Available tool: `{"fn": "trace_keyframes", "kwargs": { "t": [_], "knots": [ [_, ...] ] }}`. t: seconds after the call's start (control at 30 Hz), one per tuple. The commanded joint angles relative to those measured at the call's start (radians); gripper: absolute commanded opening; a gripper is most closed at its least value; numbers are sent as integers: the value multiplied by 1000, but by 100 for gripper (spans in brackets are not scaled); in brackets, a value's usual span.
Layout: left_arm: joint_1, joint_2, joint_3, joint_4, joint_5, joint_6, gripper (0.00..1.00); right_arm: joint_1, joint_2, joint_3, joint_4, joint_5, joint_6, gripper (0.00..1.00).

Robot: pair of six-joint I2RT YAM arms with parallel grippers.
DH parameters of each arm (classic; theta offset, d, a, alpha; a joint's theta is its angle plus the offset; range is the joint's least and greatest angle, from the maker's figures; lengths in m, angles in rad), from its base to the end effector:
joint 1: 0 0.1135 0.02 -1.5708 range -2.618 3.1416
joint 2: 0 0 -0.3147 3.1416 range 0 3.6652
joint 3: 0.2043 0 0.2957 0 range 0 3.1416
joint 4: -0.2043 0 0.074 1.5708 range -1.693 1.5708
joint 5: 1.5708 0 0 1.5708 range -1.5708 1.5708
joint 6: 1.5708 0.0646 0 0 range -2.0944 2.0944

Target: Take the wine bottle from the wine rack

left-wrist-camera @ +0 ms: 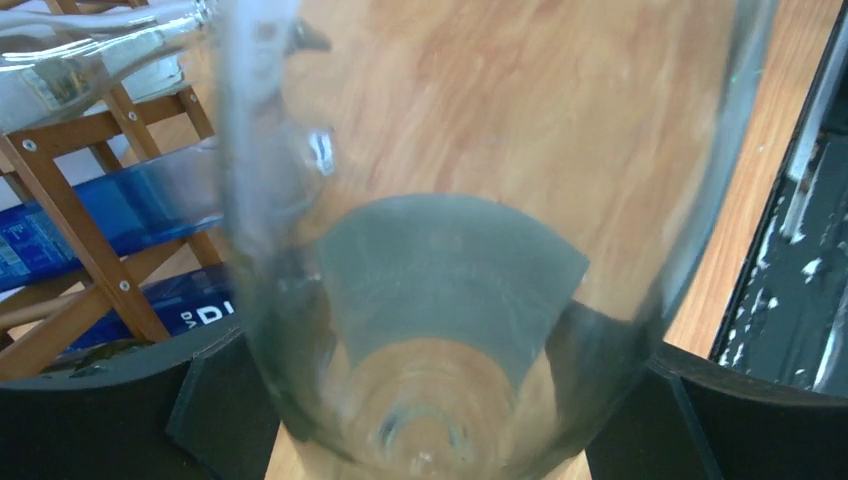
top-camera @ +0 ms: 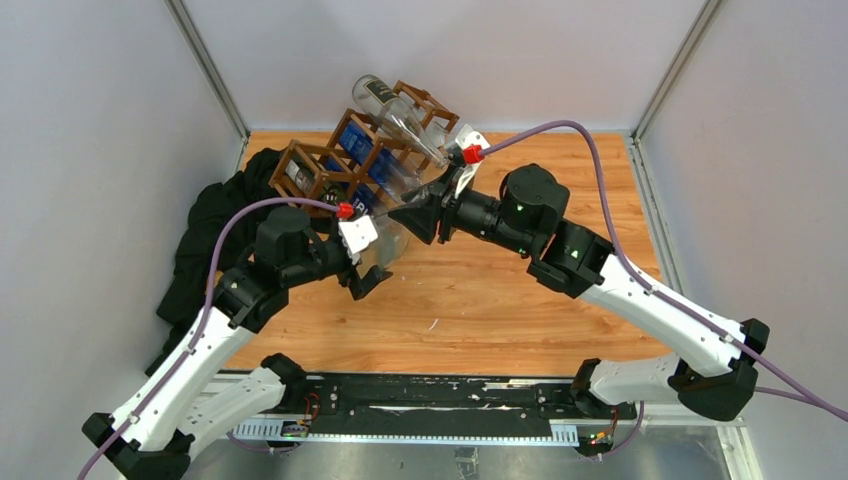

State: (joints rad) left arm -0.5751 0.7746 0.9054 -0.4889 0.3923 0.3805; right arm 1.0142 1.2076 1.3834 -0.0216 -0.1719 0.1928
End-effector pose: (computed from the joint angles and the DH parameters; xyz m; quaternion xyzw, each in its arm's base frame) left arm 0.1540 -0.1293 0.3840 0.4692 0.6646 -0.2137 0.5407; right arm 0.1590 0.2765 0.5385 -0.3185 0.5682 0.4754 0.5913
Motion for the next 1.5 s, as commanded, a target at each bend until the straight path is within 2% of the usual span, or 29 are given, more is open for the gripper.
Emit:
{"fn": "trace_keyframes", "kwargs": {
  "t": [0.0,0.3,0.47,0.6,0.73,0.83,0.93,1.13,1.47],
  "knots": [
    [-1,47,158,44,-41,-78,100,-20,27,82,-77,3,33,0],
    [-2,239,454,-382,-57,-25,100,-166,13,249,-421,104,-32,0],
    [-1,292,533,-462,-59,-23,100,-230,-14,270,-546,168,-85,0],
    [-2,363,625,-519,-117,-48,100,-311,-4,288,-618,244,-110,0],
    [4,435,712,-560,-196,-68,100,-409,21,285,-608,247,-113,0],
    [45,477,760,-565,-205,-95,100,-459,59,295,-570,279,-136,0],
    [96,518,800,-567,-197,-134,100,-516,112,336,-527,294,-153,0],
    [102,569,821,-564,-309,-145,100,-629,262,455,-433,316,-183,0],
    [103,655,912,-571,-357,-175,100,-698,544,575,-264,327,-179,0]
  ]
}}
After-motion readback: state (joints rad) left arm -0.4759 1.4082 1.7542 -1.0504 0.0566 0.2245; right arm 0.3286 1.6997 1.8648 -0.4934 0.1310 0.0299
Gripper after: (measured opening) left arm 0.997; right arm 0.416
